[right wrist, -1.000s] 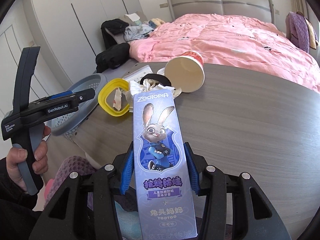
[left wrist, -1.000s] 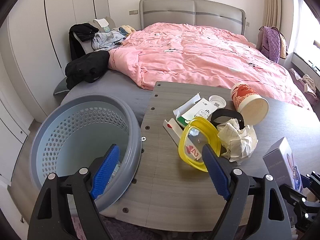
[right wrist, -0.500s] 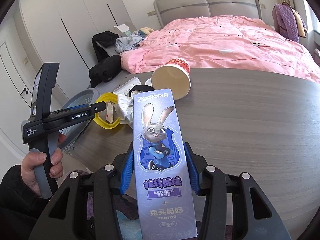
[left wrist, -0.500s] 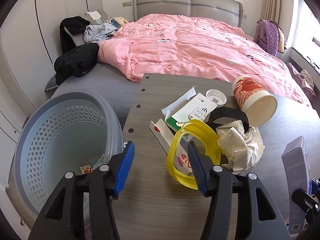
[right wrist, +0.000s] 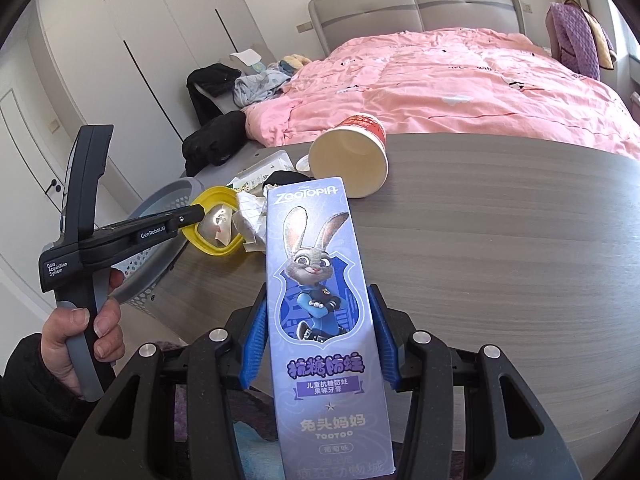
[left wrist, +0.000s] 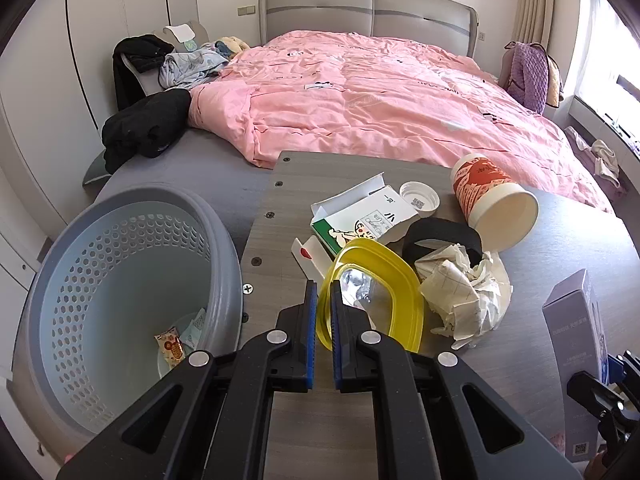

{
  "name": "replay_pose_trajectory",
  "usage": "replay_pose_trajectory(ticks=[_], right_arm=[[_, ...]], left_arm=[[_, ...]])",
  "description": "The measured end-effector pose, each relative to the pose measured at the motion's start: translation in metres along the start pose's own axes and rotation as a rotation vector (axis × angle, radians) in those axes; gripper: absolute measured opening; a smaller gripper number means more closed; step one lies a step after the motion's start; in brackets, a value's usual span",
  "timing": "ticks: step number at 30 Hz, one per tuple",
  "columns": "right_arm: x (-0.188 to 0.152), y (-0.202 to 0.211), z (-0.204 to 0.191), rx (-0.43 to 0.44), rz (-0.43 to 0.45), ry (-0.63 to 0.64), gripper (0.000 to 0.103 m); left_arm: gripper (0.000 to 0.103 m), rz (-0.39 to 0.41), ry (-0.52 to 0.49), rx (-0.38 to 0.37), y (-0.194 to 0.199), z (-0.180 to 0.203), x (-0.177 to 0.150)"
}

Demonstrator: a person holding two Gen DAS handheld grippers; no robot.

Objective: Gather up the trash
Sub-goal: 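Grasp the yellow plastic lid with the left tool while the right tool holds the box, then move both tools over the basket and release the lid and box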

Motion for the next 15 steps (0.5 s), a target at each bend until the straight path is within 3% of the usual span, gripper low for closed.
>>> replay_pose_trajectory(ticks=[7, 15], right_arm=[[0.004, 0.000, -0.012, 0.002, 0.003, 0.024, 0.045], [0.022, -0.016, -0.050, 0.037, 0.008, 0.091, 0.045]], left_arm=[[0.007, 0.036, 0.032, -0.006, 0.024, -0.019, 0.000], [0.007, 0.059, 0.098, 0.034, 0.039, -0.071, -0.006]])
Point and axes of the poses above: each gripper's, at about its wrist camera, not at the fingertips, and y roughly against the way its jaws point, z to its right, x to its top, the point moved 8 cm from there along -y, roughly the way its jaws point, and after that the axes turned 8 degrees about x, right-handed, at the moved point
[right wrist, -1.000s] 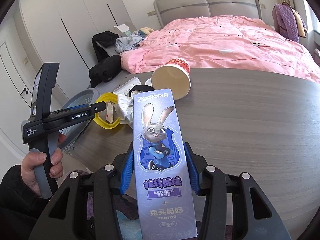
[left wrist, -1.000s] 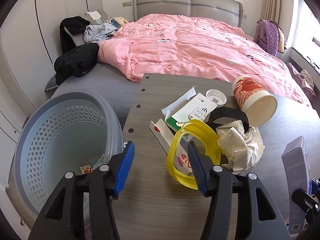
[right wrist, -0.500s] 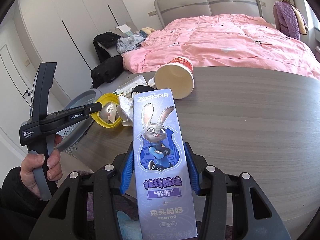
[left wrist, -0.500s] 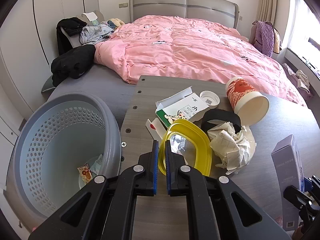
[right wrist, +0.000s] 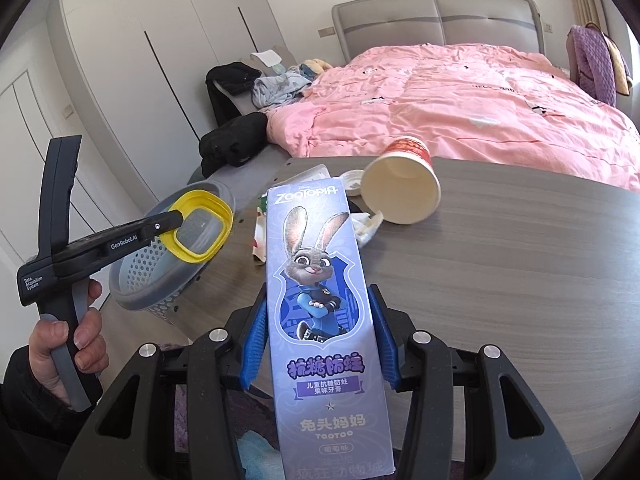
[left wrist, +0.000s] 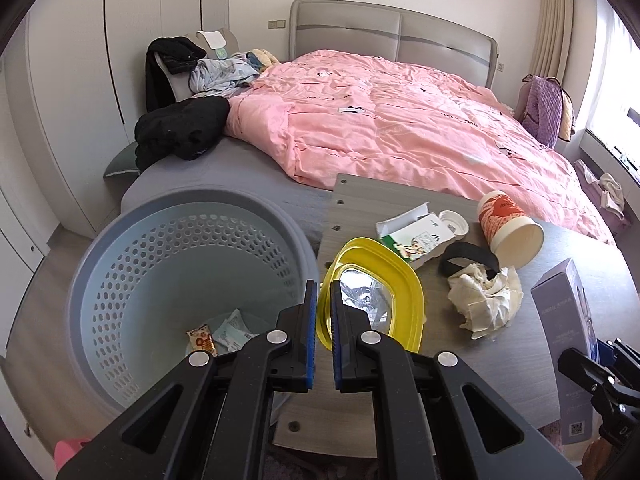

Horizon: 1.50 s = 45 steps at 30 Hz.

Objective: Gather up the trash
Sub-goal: 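Move both tools over the basket and release the lid and box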

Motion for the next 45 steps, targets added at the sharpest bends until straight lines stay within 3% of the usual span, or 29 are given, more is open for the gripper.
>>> replay_pose_trajectory(ticks=[13, 24, 34, 45], right_arm=[[0.035, -0.078, -0.101, 0.144, -0.048, 0.133, 0.045], [0.058, -0.146, -0.164, 0.215, -0.122, 0.207, 0.045], [0.057, -0.184, -0.174, 0.200, -0.182, 0.208, 0.046], [0.063, -0.194, -0.176, 0.207, -0.185, 0.200, 0.048]], left_arm=[[0.007, -0.010, 0.104, 0.111, -0.002, -0.103, -0.009], [0.007, -0.036, 0.161, 0.174, -0.017, -0.157, -0.007], [0.007, -0.065, 0.161, 0.205, -0.037, -0.176, -0.007], [0.007, -0.056, 0.167, 0.207, -0.038, -0.177, -0.003]])
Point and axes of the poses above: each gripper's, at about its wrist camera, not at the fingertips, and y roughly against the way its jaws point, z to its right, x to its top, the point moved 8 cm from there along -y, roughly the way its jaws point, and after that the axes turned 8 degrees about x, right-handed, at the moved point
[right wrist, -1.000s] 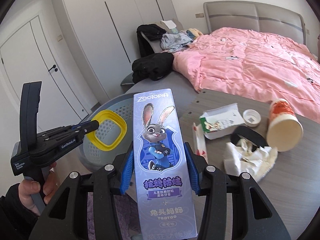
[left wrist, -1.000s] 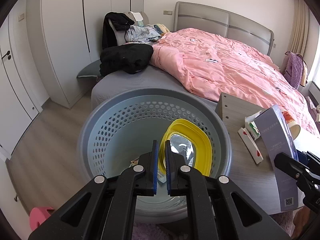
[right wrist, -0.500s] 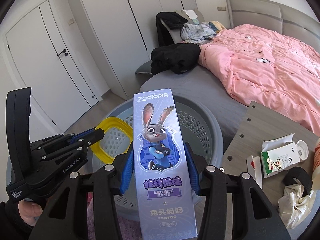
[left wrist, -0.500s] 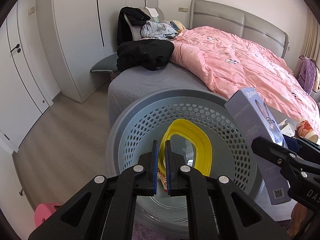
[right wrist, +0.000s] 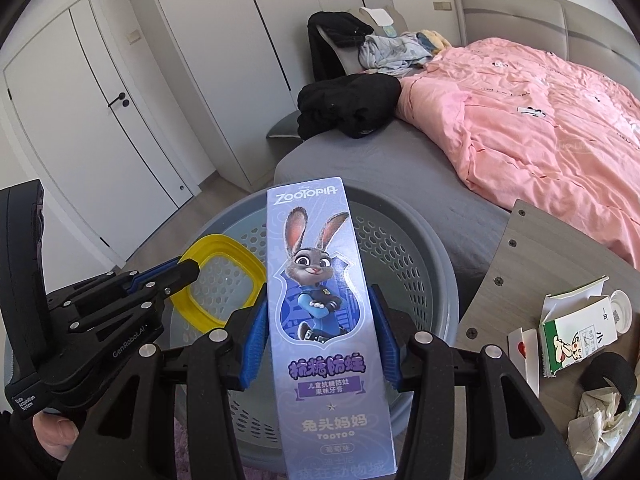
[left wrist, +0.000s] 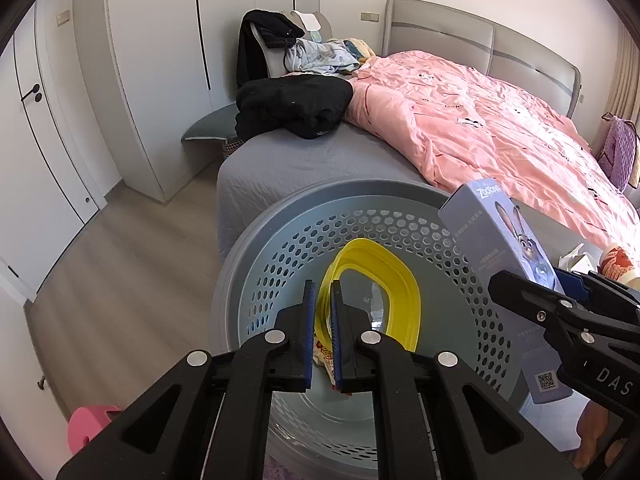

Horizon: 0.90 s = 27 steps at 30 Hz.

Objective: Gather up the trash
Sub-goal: 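Move both tools over the basket and release the lid and box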

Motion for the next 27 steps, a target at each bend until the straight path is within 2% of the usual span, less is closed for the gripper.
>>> replay_pose_trajectory(ticks=[2, 4, 5, 6, 9, 17, 27], right_arm=[[0.002, 0.000, 0.000, 0.006, 0.005, 0.001, 0.048], [0.003, 0.002, -0.001, 0.010, 0.016, 0.005, 0.057], [0.004, 0.005, -0.001, 0.006, 0.028, 0.007, 0.063], [0.005, 0.007, -0.001, 0.002, 0.036, 0.009, 0.064], [0.004, 0.009, 0.000, -0.001, 0.036, 0.009, 0.064], [-0.003, 0.009, -0.002, -0.003, 0.027, 0.012, 0.064], [-0.007, 0.009, -0.004, -0.002, 0.020, 0.013, 0.064]], left_arm=[[0.007, 0.002, 0.004, 0.006, 0.002, -0.002, -0.002], [0.015, 0.001, 0.007, 0.012, 0.003, -0.003, -0.002], [0.026, 0.002, 0.010, 0.018, 0.003, -0.005, -0.002], [0.036, 0.004, 0.013, 0.023, 0.004, -0.006, -0.002], [0.044, 0.013, 0.022, 0.036, 0.007, -0.010, -0.002], [0.056, 0.010, 0.033, 0.051, 0.007, -0.014, -0.004], [0.061, 0.014, 0.037, 0.062, 0.008, -0.015, -0.005]])
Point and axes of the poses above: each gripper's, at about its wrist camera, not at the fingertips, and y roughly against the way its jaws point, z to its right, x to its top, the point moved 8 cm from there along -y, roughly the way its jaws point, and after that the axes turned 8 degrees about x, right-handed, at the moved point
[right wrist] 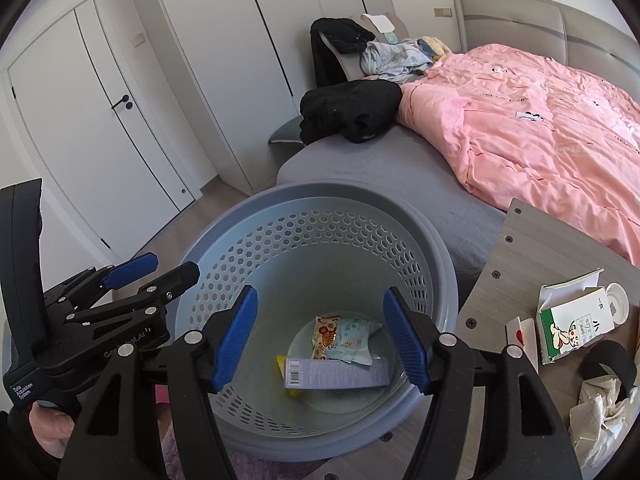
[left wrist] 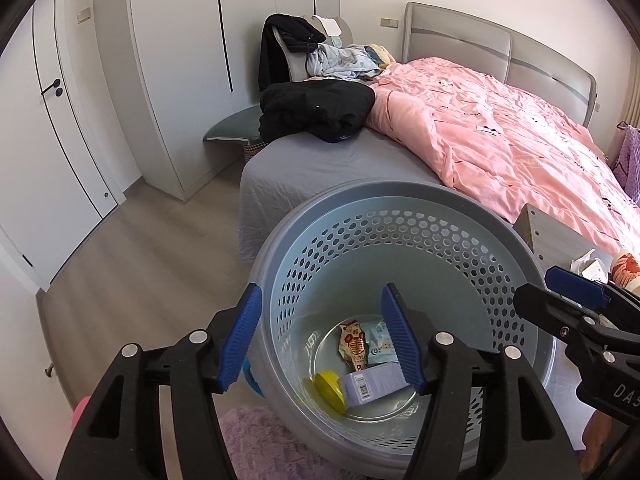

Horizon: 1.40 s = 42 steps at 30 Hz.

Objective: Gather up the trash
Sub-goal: 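Move both tools over the basket and release the lid and box, then reach the right tool to the red-and-white paper cup and grasp it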

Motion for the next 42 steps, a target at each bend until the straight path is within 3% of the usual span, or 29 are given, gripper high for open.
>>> replay_pose_trajectory(ticks=[9, 16, 26, 35, 42], right_arm=[[-0.004, 0.007, 0.003, -0.005, 0.011, -0.012, 0.070], [-0.008, 0.014, 0.010, -0.011, 0.018, -0.033, 0.072], [-0.020, 0.044, 0.029, -0.049, 0.058, -0.070, 0.086], [-0.025, 0.118, 0.087, -0.227, 0.151, -0.130, 0.096], [-0.026, 0.176, 0.158, -0.399, 0.213, -0.212, 0.097]], left_arm=[[0.072, 0.013, -0.008, 0.008, 0.005, 0.002, 0.000], [0.073, 0.018, -0.018, 0.007, 0.010, 0.007, -0.002], [0.076, 0.022, -0.059, -0.026, 0.021, 0.032, -0.006], [0.076, 0.038, -0.102, -0.079, 0.036, 0.069, -0.011], [0.076, 0.044, -0.130, -0.122, 0.046, 0.102, -0.014]])
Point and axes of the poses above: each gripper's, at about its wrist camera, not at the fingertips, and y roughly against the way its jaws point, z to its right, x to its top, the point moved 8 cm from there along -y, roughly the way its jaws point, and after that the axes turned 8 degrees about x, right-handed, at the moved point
